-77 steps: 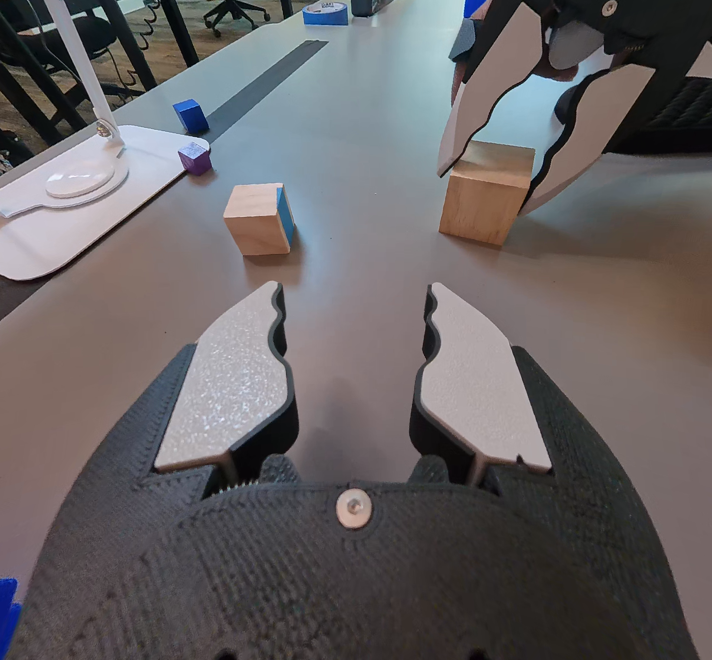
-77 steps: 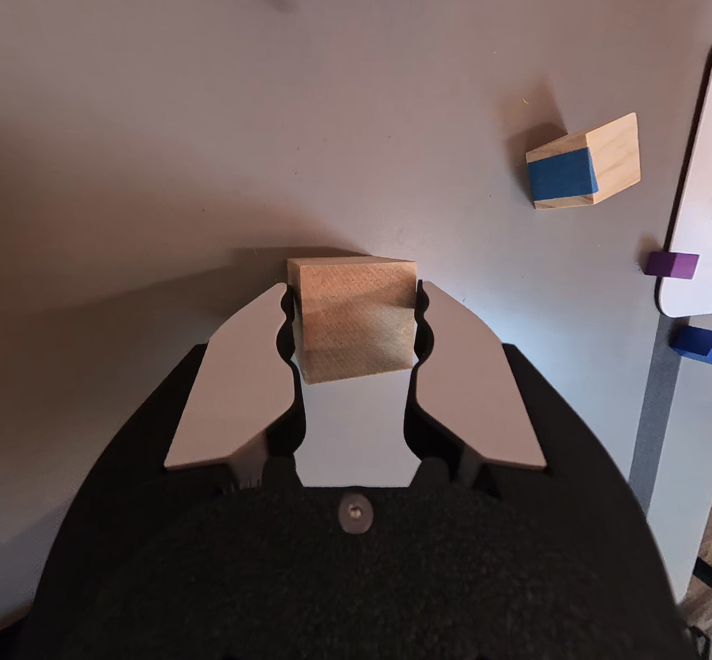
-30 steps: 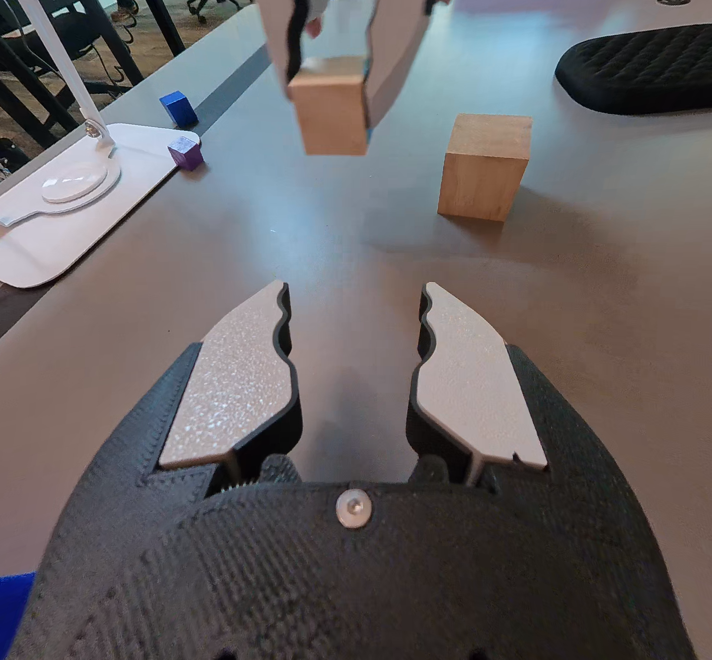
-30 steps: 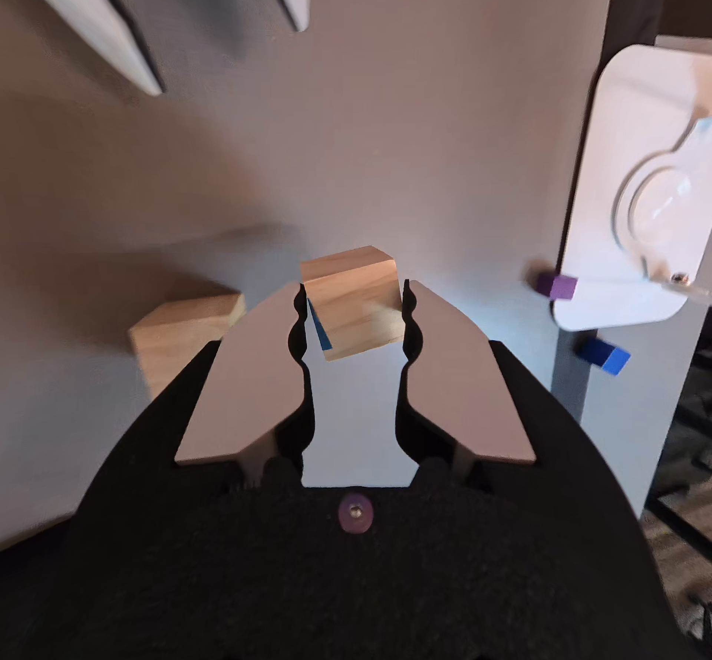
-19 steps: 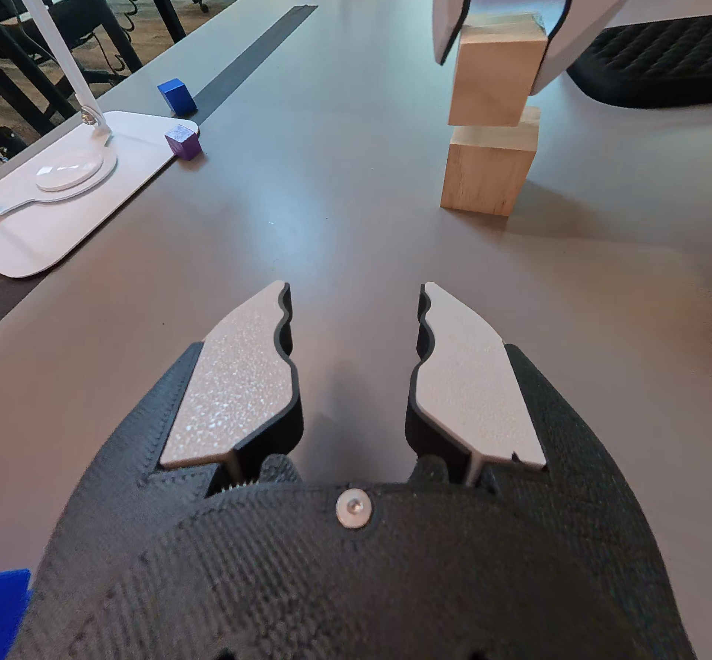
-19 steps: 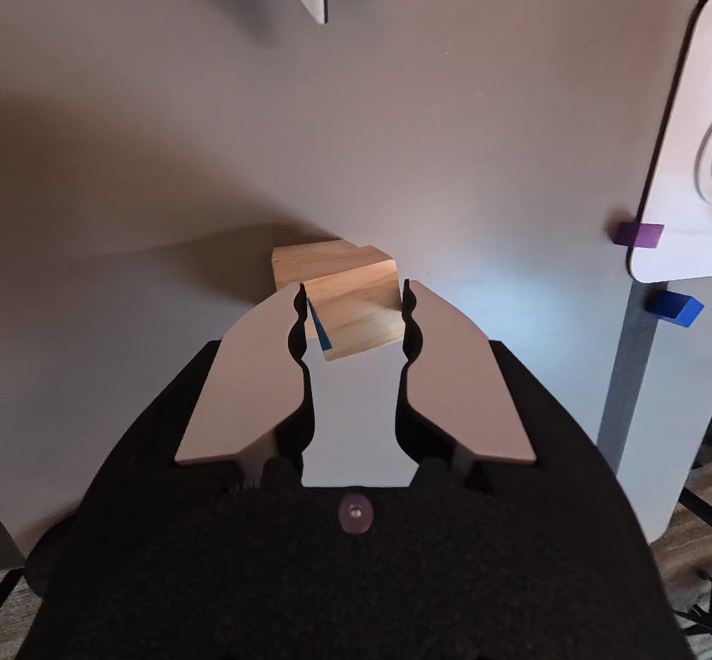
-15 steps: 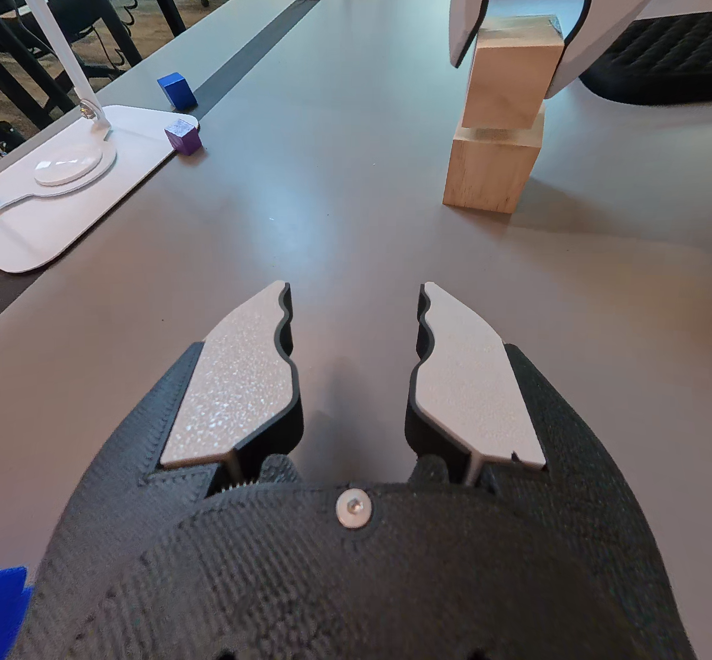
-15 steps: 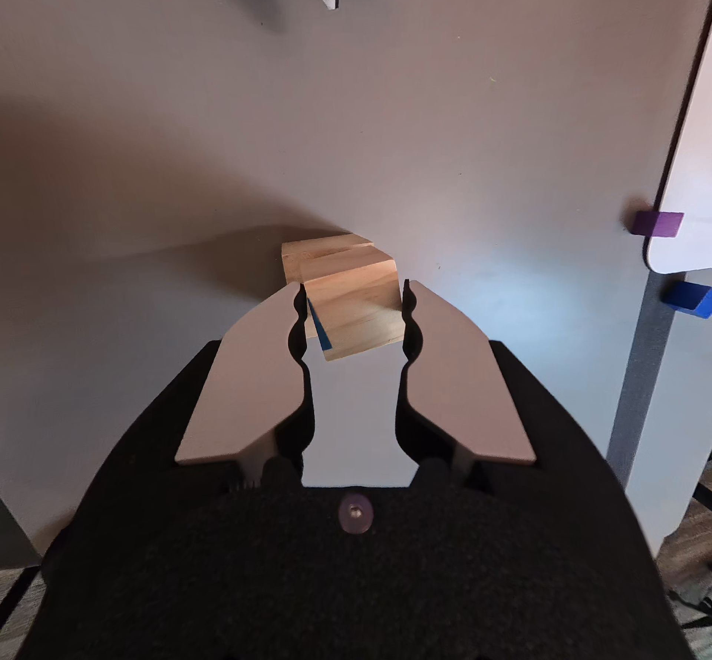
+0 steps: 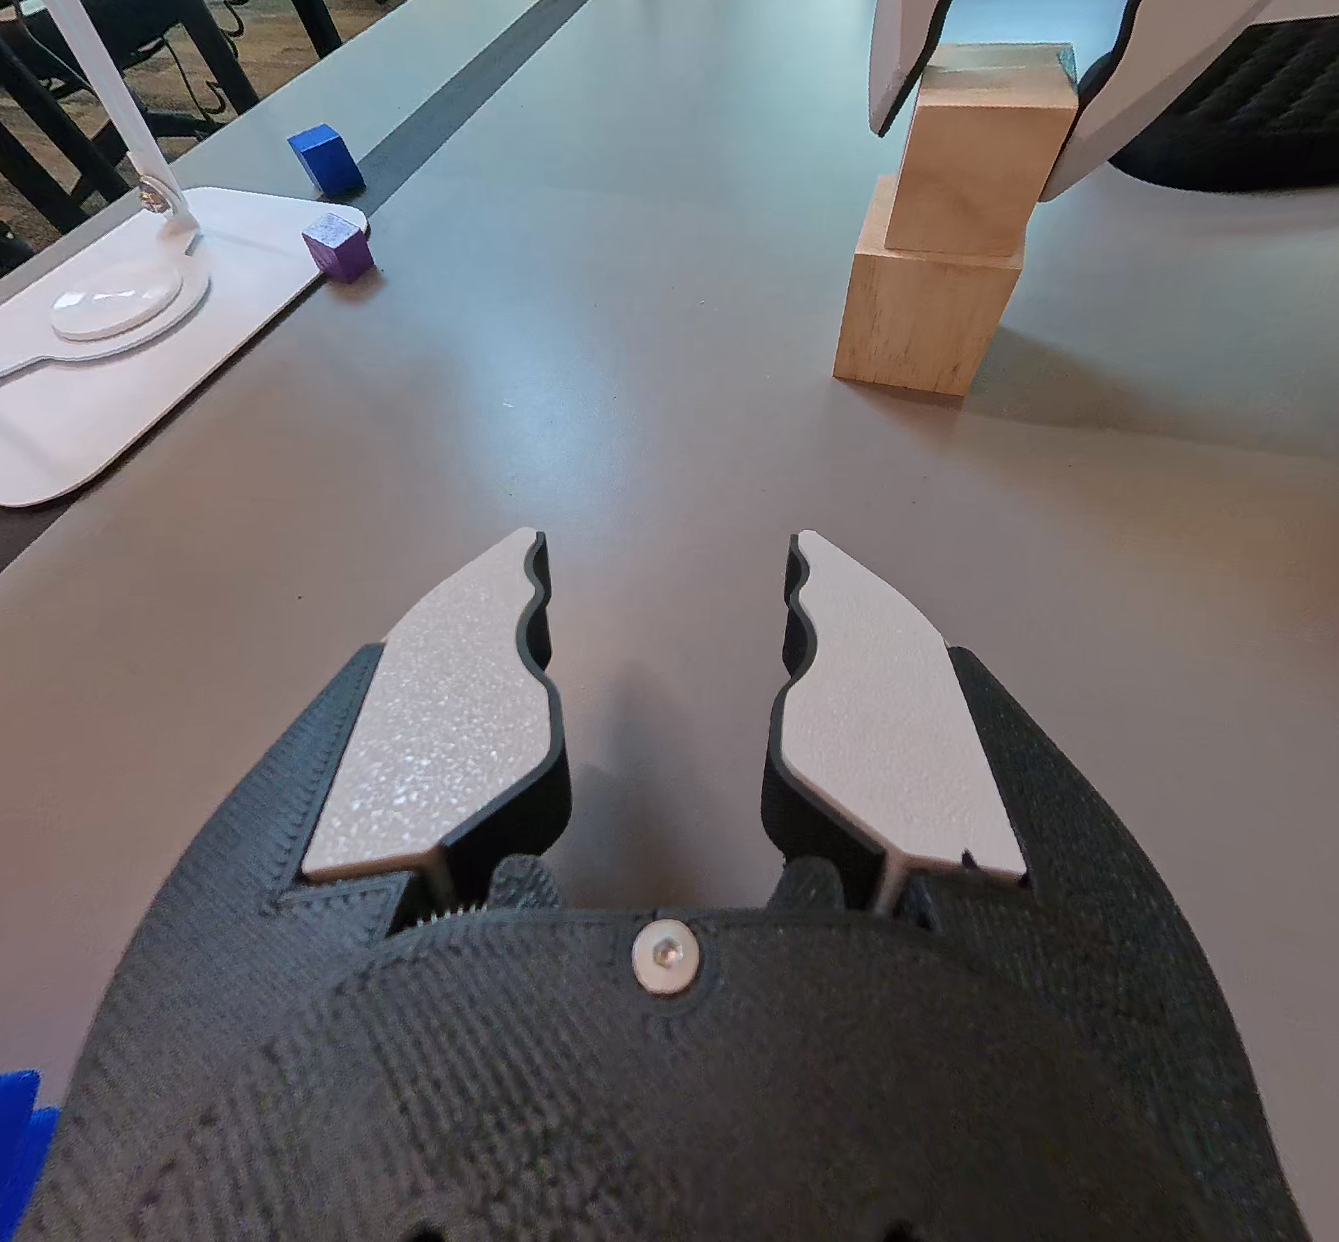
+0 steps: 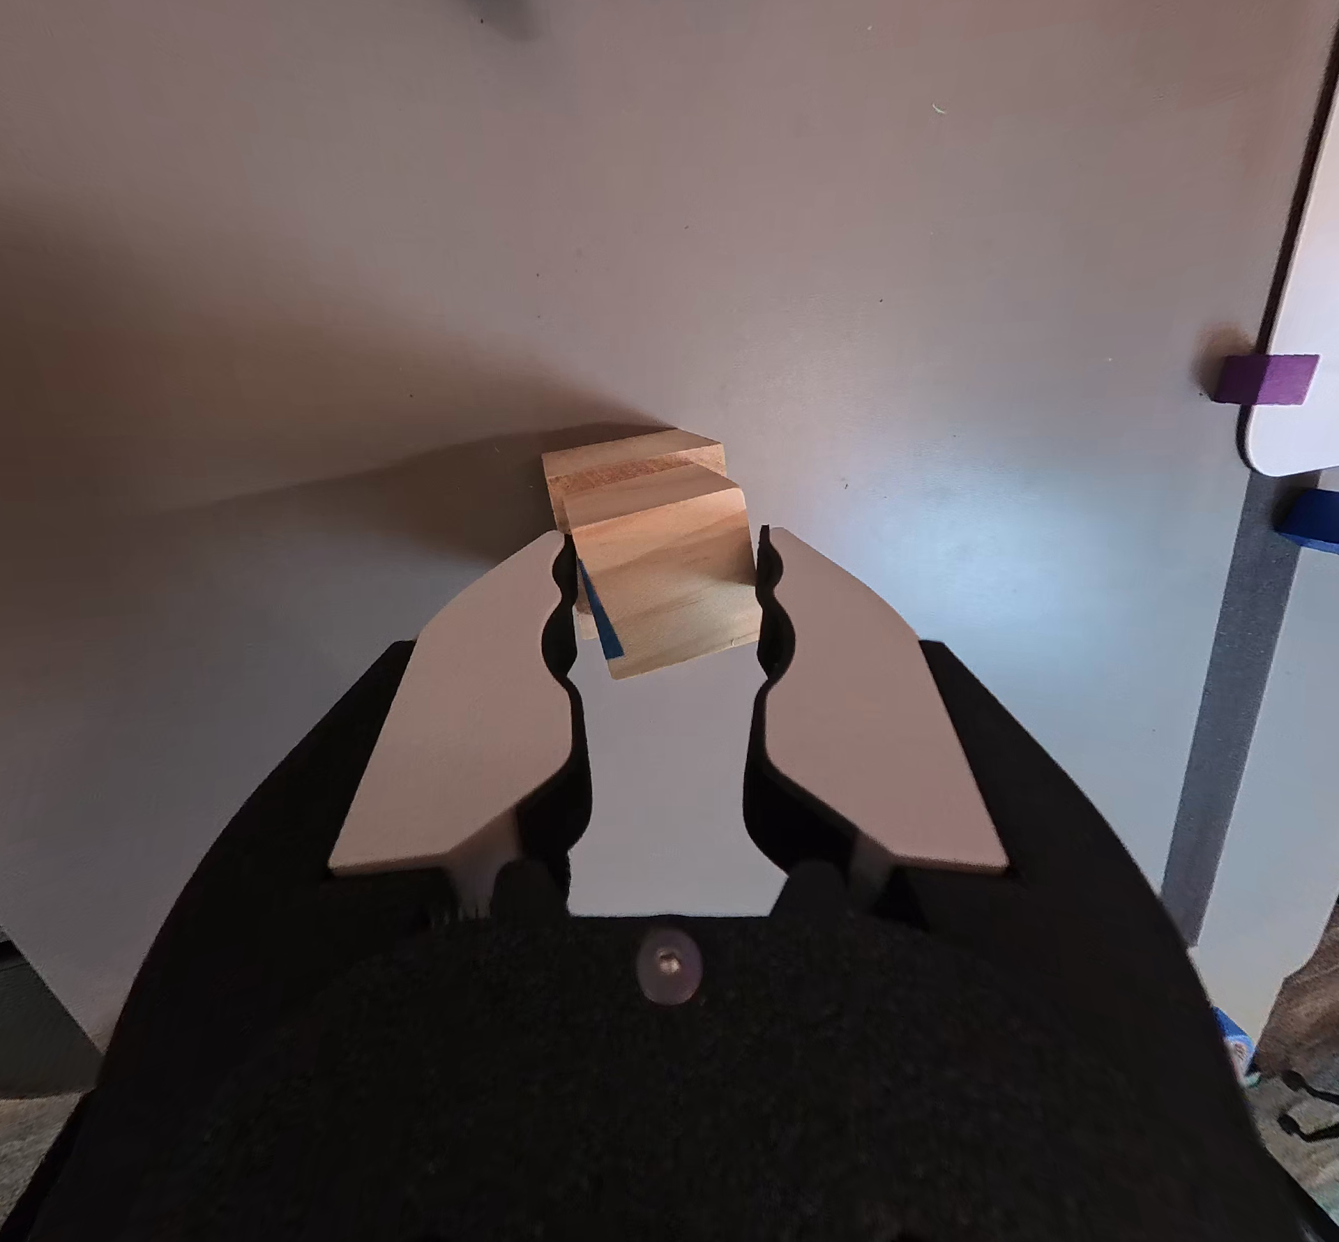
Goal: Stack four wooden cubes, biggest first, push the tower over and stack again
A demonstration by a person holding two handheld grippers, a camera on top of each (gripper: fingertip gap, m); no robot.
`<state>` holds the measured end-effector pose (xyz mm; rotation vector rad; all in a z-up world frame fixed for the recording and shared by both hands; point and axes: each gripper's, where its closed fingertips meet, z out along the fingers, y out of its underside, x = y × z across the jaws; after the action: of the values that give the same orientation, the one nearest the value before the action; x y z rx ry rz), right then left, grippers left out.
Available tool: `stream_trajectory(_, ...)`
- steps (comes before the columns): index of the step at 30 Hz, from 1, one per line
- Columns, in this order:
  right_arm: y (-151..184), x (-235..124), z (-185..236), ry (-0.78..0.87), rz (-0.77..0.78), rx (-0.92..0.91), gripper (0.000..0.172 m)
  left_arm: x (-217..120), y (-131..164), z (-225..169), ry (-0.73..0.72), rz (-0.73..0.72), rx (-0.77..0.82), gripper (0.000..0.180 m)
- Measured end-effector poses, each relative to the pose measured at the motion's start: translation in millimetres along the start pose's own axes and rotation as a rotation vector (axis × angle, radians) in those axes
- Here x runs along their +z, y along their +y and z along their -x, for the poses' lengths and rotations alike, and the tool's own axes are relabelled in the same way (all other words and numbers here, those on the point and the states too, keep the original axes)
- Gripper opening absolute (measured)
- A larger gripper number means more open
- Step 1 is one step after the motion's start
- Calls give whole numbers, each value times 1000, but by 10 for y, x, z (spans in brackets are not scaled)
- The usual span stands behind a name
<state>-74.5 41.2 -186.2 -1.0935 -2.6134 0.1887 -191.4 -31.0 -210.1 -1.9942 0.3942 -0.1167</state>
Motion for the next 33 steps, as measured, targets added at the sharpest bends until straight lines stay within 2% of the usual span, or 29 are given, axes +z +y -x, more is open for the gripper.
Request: stream_trajectory(33,4,8,-24,2,4,50,48,10,17,-24,9,12,4,63)
